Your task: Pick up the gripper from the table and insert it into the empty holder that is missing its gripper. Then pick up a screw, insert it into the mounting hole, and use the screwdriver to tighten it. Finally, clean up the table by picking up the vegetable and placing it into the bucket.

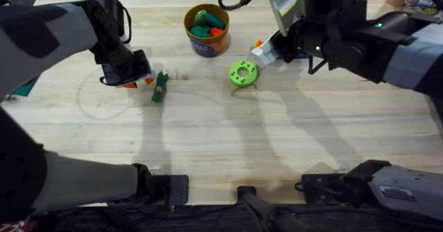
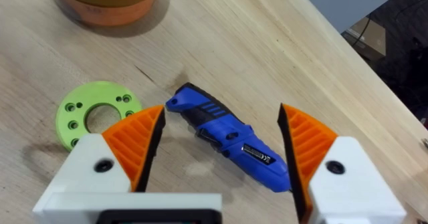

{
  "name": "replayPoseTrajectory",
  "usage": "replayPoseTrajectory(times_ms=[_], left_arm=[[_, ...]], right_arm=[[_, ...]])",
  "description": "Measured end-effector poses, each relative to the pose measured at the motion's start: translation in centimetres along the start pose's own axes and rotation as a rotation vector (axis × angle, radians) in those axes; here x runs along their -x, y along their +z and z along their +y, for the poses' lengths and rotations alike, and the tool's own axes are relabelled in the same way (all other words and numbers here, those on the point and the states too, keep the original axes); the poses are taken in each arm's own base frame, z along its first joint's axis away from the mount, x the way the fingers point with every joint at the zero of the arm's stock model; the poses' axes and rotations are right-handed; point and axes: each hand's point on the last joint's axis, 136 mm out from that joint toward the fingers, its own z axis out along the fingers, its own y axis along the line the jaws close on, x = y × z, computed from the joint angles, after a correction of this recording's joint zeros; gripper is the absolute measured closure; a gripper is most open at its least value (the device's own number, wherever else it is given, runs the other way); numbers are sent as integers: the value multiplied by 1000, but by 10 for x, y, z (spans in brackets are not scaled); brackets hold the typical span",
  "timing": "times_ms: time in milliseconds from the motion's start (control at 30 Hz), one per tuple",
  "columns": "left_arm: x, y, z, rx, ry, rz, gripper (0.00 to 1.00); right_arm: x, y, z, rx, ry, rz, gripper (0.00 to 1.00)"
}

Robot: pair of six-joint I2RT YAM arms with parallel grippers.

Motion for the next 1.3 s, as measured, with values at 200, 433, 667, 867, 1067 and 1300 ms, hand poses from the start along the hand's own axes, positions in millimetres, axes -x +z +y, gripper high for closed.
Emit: replayPoseTrajectory(times_ms=[200,433,667,867,1067,1300], left_arm=[[-5,6,-1,-3,2,29,629],[-21,-1,3,13,29,104,629],[1,-38,-2,-23,109,20,562],[-5,-40,-18,-124,191,44,15],[-5,-40,-28,-182,267,43,13],[-11,-10,-33,-188,295,131,15]], right_arm=[[-5,0,2,7,-4,20,22],[-10,0,4,15,-9,41,22],[-10,0,4,15,-9,42,22],[-10,0,4,15,-9,41,22],[-10,0,4,15,-9,42,22],[-10,0,4,15,-9,42,22]])
